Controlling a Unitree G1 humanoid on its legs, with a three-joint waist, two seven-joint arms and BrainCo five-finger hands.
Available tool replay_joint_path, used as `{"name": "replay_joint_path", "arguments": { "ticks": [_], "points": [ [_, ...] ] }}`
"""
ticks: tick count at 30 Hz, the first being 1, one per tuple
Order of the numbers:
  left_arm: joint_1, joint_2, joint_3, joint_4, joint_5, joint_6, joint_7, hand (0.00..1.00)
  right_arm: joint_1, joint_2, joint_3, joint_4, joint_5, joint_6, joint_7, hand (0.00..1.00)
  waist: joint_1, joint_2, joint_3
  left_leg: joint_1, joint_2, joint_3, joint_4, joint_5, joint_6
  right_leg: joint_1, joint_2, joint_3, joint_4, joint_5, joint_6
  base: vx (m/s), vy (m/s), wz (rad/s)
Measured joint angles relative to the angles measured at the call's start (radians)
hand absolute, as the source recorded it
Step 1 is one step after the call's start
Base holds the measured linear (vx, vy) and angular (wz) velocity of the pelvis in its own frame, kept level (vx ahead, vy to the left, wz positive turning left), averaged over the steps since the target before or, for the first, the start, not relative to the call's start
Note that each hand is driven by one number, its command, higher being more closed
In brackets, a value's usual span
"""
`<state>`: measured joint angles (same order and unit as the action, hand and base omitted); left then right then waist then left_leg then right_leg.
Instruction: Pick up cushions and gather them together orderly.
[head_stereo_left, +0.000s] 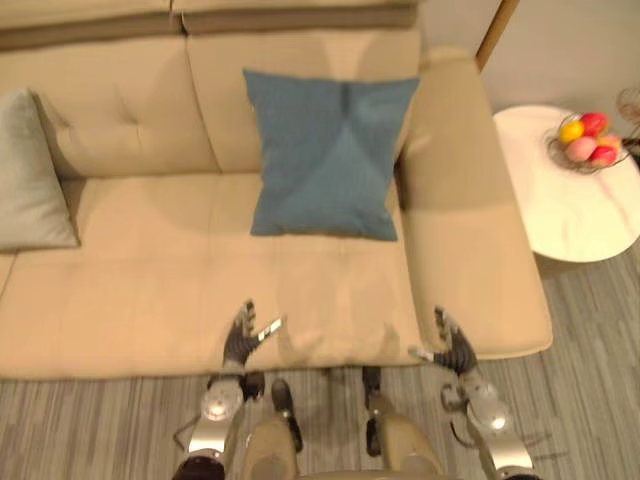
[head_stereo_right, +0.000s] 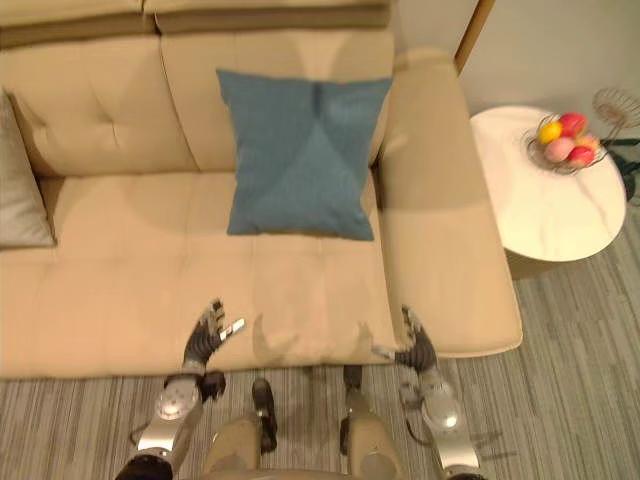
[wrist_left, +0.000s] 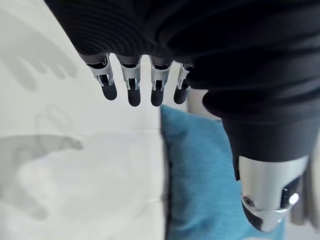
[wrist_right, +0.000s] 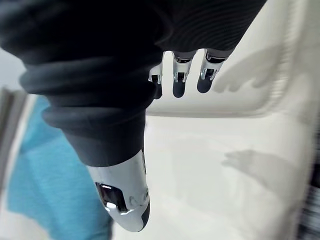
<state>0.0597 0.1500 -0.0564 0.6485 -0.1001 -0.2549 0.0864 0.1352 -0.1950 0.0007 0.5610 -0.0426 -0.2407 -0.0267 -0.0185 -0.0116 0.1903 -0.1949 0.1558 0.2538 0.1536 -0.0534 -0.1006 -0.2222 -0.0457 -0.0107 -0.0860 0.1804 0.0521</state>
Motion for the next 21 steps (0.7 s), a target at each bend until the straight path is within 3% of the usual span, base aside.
{"name": "replay_joint_path", "arguments": {
  "ticks": [4, 9, 12, 15, 16, 17, 18, 19, 20, 21],
  "points": [
    [0.044, 0.001, 0.079, 0.171, 0.058, 0.033, -0.022, 0.00, 0.017, 0.002, -0.072, 0.238, -0.009, 0.033, 0.032, 0.00, -0.012, 0.000, -0.026, 0.115, -0.020, 0.031, -0.041, -0.010, 0.001, 0.084, -0.013, 0.026, -0.013, -0.009, 0.011, 0.03, 0.046, -0.20],
    [0.117, 0.019, 0.108, 0.249, 0.120, 0.042, -0.044, 0.00, 0.082, -0.011, -0.119, 0.303, -0.043, 0.053, 0.043, 0.00, -0.023, 0.008, -0.089, 0.175, -0.027, 0.057, -0.057, -0.025, 0.000, 0.116, -0.017, 0.049, -0.016, -0.020, 0.018, 0.02, 0.034, -0.17],
    [0.115, 0.024, 0.139, 0.248, 0.135, 0.041, -0.042, 0.00, 0.086, -0.011, -0.120, 0.322, -0.047, 0.053, 0.052, 0.00, -0.017, 0.000, -0.093, 0.166, -0.027, 0.082, -0.052, -0.024, -0.001, 0.092, -0.018, 0.067, -0.008, -0.018, 0.017, -0.02, 0.006, -0.20],
    [0.104, 0.043, 0.139, 0.224, 0.132, 0.040, -0.039, 0.00, 0.059, -0.003, -0.101, 0.305, -0.046, 0.052, 0.051, 0.00, -0.021, -0.005, -0.082, 0.064, 0.017, 0.116, 0.067, -0.050, 0.018, -0.013, -0.009, 0.066, 0.095, -0.019, 0.020, -0.06, -0.027, -0.27],
    [0.098, 0.044, 0.139, 0.199, 0.131, 0.040, -0.039, 0.00, 0.060, 0.004, -0.099, 0.295, -0.045, 0.052, 0.050, 0.00, -0.018, -0.013, -0.071, 0.045, 0.020, 0.126, 0.091, -0.050, 0.020, -0.042, -0.006, 0.066, 0.124, 0.000, 0.041, -0.10, -0.029, -0.30],
    [0.095, 0.032, 0.145, 0.174, 0.131, 0.039, -0.039, 0.00, 0.050, 0.008, -0.099, 0.287, -0.045, 0.053, 0.051, 0.00, 0.005, 0.004, -0.057, 0.034, 0.062, 0.138, 0.090, -0.046, 0.030, -0.064, 0.012, 0.063, 0.186, -0.029, 0.075, -0.12, -0.017, -0.27],
    [0.087, 0.027, 0.148, 0.164, 0.130, 0.039, -0.038, 0.00, 0.043, 0.014, -0.098, 0.280, -0.045, 0.054, 0.051, 0.00, 0.005, 0.005, -0.044, 0.035, 0.072, 0.136, 0.100, -0.046, 0.030, -0.101, 0.009, 0.032, 0.334, -0.108, 0.029, -0.15, -0.051, 0.15],
    [0.081, 0.023, 0.137, 0.142, 0.128, 0.039, -0.036, 0.00, 0.060, 0.027, -0.098, 0.276, -0.042, 0.054, 0.050, 0.00, 0.004, 0.002, -0.036, 0.035, 0.072, 0.106, 0.118, -0.044, 0.028, -0.136, -0.025, 0.000, 0.655, -0.275, 0.020, -0.12, -0.102, 0.64],
    [0.085, 0.020, 0.135, 0.121, 0.127, 0.039, -0.033, 0.00, 0.073, 0.034, -0.094, 0.276, -0.040, 0.053, 0.049, 0.00, 0.005, -0.014, -0.038, 0.032, 0.070, 0.077, 0.142, -0.044, 0.027, -0.123, -0.053, 0.001, 0.811, -0.343, 0.056, -0.09, -0.152, 0.76],
    [0.091, 0.020, 0.134, 0.105, 0.121, 0.039, -0.030, 0.00, 0.078, 0.032, -0.078, 0.275, -0.040, 0.054, 0.049, 0.00, 0.008, -0.029, -0.043, 0.019, 0.069, 0.067, 0.156, -0.042, 0.023, -0.108, -0.069, 0.004, 0.863, -0.367, 0.076, -0.12, -0.325, 0.67]
  ]
}}
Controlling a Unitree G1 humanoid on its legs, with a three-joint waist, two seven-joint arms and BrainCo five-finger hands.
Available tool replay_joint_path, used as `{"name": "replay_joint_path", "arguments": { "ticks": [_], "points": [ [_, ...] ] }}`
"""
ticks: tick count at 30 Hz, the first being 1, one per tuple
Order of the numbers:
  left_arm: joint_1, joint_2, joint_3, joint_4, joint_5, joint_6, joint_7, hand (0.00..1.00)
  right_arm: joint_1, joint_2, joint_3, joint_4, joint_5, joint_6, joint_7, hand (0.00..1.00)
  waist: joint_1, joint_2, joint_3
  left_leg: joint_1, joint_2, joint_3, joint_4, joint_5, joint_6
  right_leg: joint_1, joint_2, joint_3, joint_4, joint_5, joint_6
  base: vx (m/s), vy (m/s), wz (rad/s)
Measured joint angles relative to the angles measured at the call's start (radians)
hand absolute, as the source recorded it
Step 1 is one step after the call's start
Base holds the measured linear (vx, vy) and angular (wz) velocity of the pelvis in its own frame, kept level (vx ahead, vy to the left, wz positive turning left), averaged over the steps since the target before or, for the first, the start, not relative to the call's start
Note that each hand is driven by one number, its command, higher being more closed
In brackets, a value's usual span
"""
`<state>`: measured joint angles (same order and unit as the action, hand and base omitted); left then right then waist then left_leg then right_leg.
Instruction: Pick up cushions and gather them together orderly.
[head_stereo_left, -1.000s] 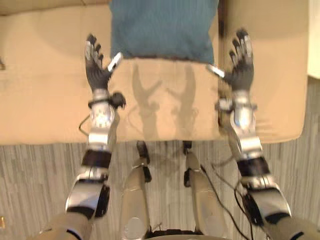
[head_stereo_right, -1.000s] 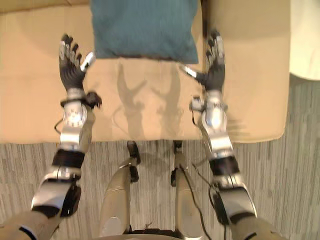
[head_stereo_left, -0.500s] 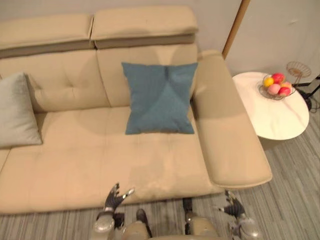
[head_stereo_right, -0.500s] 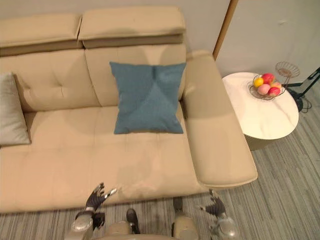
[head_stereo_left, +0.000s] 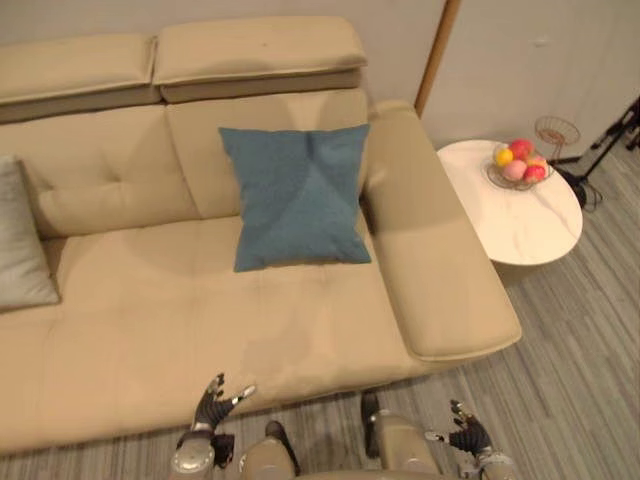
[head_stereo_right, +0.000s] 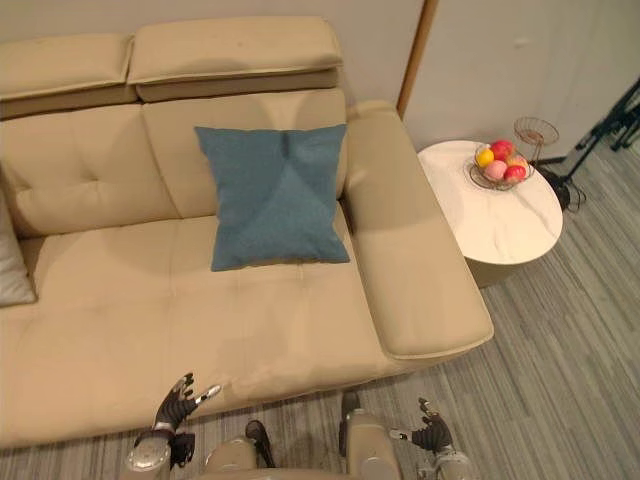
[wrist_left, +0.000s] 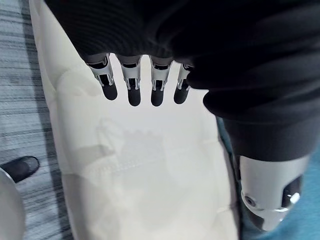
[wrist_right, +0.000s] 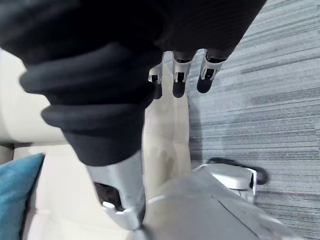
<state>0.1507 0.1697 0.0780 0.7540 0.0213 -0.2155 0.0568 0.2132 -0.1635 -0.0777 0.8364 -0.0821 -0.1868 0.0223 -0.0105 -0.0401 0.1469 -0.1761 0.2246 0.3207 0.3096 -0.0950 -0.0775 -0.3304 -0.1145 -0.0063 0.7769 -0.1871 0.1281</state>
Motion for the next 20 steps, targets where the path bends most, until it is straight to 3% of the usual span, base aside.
{"name": "replay_joint_path", "arguments": {
  "ticks": [1, 2, 3, 4, 5, 7, 8, 9, 10, 11, 12, 14, 16, 17, 18, 20],
  "points": [
    [0.001, 0.001, 0.002, -0.027, -0.011, 0.000, 0.007, 0.00, -0.009, 0.001, 0.023, -0.013, 0.000, -0.002, 0.002, 0.00, 0.010, -0.024, -0.004, -0.036, 0.001, -0.022, 0.030, 0.009, -0.015, 0.018, -0.008, 0.013, 0.010, -0.057, 0.041, -0.14, -0.371, 0.52],
    [-0.016, -0.005, 0.007, -0.035, -0.015, 0.003, 0.012, 0.00, -0.027, 0.000, 0.022, -0.029, 0.001, -0.002, 0.000, 0.00, 0.019, -0.036, -0.003, -0.062, 0.008, -0.046, 0.039, 0.028, -0.041, 0.020, 0.010, -0.004, -0.038, -0.083, 0.031, -0.16, -0.358, 0.34],
    [-0.023, -0.023, 0.007, -0.037, -0.016, 0.006, 0.013, 0.00, -0.046, -0.004, 0.018, -0.030, 0.002, -0.002, -0.002, 0.00, 0.036, -0.020, -0.001, -0.077, 0.025, -0.048, 0.022, 0.053, -0.049, 0.026, 0.031, -0.018, -0.090, -0.088, 0.022, -0.17, -0.251, 0.01],
    [-0.024, -0.047, 0.000, -0.037, -0.020, 0.007, 0.012, 0.00, -0.067, -0.012, 0.018, -0.045, 0.006, -0.004, -0.007, 0.00, 0.050, 0.008, 0.004, -0.095, 0.048, -0.046, -0.024, 0.100, -0.056, 0.051, 0.062, -0.034, -0.191, -0.109, -0.018, -0.24, -0.226, -0.04],
    [-0.032, -0.054, -0.007, -0.034, -0.022, 0.011, 0.012, 0.00, -0.086, -0.017, 0.017, -0.064, 0.016, -0.007, -0.008, 0.00, 0.049, 0.023, 0.029, -0.108, 0.055, -0.059, -0.039, 0.133, -0.069, 0.051, 0.076, -0.049, -0.221, -0.111, -0.098, -0.28, -0.225, 0.18],
    [-0.034, -0.057, -0.020, -0.033, -0.030, 0.014, 0.011, 0.00, -0.099, -0.020, 0.018, -0.054, 0.035, 0.001, -0.008, 0.00, 0.027, 0.049, 0.049, -0.101, 0.073, -0.083, -0.076, 0.179, -0.081, 0.064, 0.098, -0.089, -0.228, -0.094, -0.125, -0.27, -0.175, 0.38],
    [-0.020, -0.056, -0.020, -0.032, -0.034, 0.014, 0.014, 0.00, -0.096, -0.023, 0.014, -0.053, 0.043, 0.000, -0.015, 0.00, 0.023, 0.054, 0.044, -0.084, 0.075, -0.087, -0.147, 0.210, -0.091, 0.065, 0.100, -0.119, -0.264, -0.064, -0.158, -0.28, -0.142, 0.40],
    [-0.024, -0.056, -0.020, -0.032, -0.038, 0.014, 0.013, 0.00, -0.097, -0.022, 0.007, -0.052, 0.044, 0.000, -0.021, 0.00, 0.017, 0.054, 0.045, -0.089, 0.070, -0.082, -0.134, 0.208, -0.088, 0.065, 0.095, -0.131, -0.280, -0.052, -0.168, -0.31, -0.124, 0.42],
    [-0.028, -0.056, -0.020, -0.034, -0.040, 0.013, 0.013, 0.00, -0.098, -0.021, -0.004, -0.047, 0.045, 0.000, -0.025, 0.00, 0.016, 0.060, 0.041, -0.091, 0.060, -0.076, -0.086, 0.202, -0.079, 0.065, 0.090, -0.135, -0.303, -0.031, -0.173, -0.21, -0.035, 0.31],
    [-0.032, -0.054, -0.019, -0.035, -0.043, 0.013, 0.013, 0.00, -0.100, -0.023, -0.017, -0.045, 0.051, 0.000, -0.029, 0.00, 0.021, 0.043, 0.049, -0.094, 0.033, -0.072, -0.004, 0.134, -0.043, 0.065, 0.076, -0.133, -0.340, -0.008, -0.184, -0.25, -0.014, 0.21],
    [-0.031, -0.054, -0.020, -0.035, -0.048, 0.013, 0.013, 0.00, -0.102, -0.024, -0.026, -0.044, 0.053, 0.000, -0.029, 0.00, 0.021, 0.048, 0.047, -0.088, 0.014, -0.071, 0.049, 0.083, -0.024, 0.061, 0.066, -0.132, -0.368, 0.017, -0.179, -0.21, 0.018, 0.13],
    [-0.018, -0.054, -0.019, -0.035, -0.049, 0.012, 0.011, 0.00, -0.101, -0.024, -0.026, -0.041, 0.052, 0.000, -0.028, 0.00, 0.021, 0.048, 0.047, -0.058, -0.001, -0.066, 0.122, -0.015, -0.006, 0.050, 0.057, -0.128, -0.402, 0.053, -0.171, -0.19, 0.077, 0.01],
    [-0.006, -0.051, -0.019, -0.034, -0.049, 0.013, 0.009, 0.00, -0.100, -0.020, -0.026, -0.035, 0.051, 0.000, -0.027, 0.00, 0.019, 0.057, 0.044, 0.006, -0.013, -0.062, 0.111, -0.093, -0.008, 0.046, 0.057, -0.126, -0.425, 0.074, -0.150, -0.14, 0.144, -0.09],
    [0.005, -0.045, -0.019, -0.032, -0.049, 0.013, 0.009, 0.00, -0.098, -0.016, -0.029, -0.031, 0.048, 0.001, -0.028, 0.00, 0.015, 0.062, 0.045, 0.058, -0.026, -0.055, -0.001, -0.126, -0.028, 0.044, 0.057, -0.127, -0.434, 0.088, -0.128, -0.12, 0.146, -0.06],
    [0.002, -0.039, -0.018, -0.025, -0.049, 0.015, 0.009, 0.00, -0.098, -0.008, -0.031, -0.028, 0.047, 0.004, -0.028, 0.00, 0.014, 0.048, 0.044, 0.068, -0.041, -0.042, -0.026, -0.117, -0.028, 0.045, 0.047, -0.122, -0.445, 0.095, -0.118, -0.10, 0.128, 0.09],
    [0.008, -0.038, -0.019, -0.020, -0.049, 0.015, 0.009, 0.00, -0.087, -0.015, -0.047, -0.031, 0.040, 0.006, -0.025, 0.00, -0.003, 0.046, 0.030, 0.084, -0.080, -0.035, -0.090, -0.085, -0.016, 0.080, 0.024, -0.128, -0.538, 0.162, -0.091, -0.06, 0.108, 0.13]
  ]
}}
